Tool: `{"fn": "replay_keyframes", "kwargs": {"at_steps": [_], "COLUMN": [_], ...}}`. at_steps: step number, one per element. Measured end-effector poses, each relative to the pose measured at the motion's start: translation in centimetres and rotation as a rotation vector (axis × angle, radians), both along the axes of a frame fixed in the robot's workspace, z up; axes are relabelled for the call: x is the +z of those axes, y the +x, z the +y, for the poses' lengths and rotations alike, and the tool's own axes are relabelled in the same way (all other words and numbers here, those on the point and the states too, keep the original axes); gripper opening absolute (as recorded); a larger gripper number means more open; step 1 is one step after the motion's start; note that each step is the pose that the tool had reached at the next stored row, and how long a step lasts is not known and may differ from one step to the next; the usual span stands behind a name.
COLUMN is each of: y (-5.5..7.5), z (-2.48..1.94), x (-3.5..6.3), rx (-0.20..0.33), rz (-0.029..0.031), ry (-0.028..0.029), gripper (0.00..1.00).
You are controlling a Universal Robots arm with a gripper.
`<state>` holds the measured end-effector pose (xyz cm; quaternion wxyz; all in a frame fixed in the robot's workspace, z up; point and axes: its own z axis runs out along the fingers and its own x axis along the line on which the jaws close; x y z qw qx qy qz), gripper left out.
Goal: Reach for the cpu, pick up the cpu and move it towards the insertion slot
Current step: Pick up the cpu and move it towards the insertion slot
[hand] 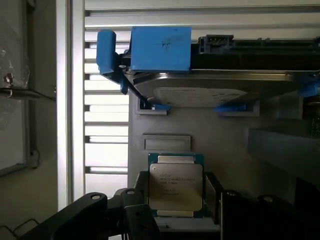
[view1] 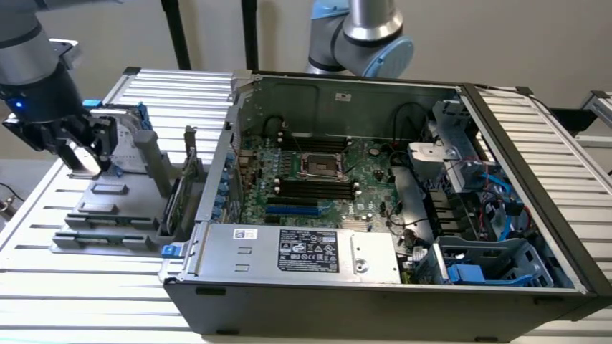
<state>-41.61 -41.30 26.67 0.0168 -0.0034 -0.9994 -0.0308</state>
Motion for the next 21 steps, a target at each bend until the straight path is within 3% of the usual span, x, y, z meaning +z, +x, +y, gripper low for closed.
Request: {"fn": "replay_keyframes", "kwargs": {"at_steps": [11, 18, 21], "y": [2.5, 5.6, 7.0], "z": [0.0, 0.0, 0.0], "x": [5.01, 8.18, 9.02], "rx": [0.0, 0.0, 0.0], "rz": [0.0029, 0.0067, 0.0077], "ry": [0.0001, 0.0022, 0.0043], "gripper": [0.54, 0.54, 0.54]}}
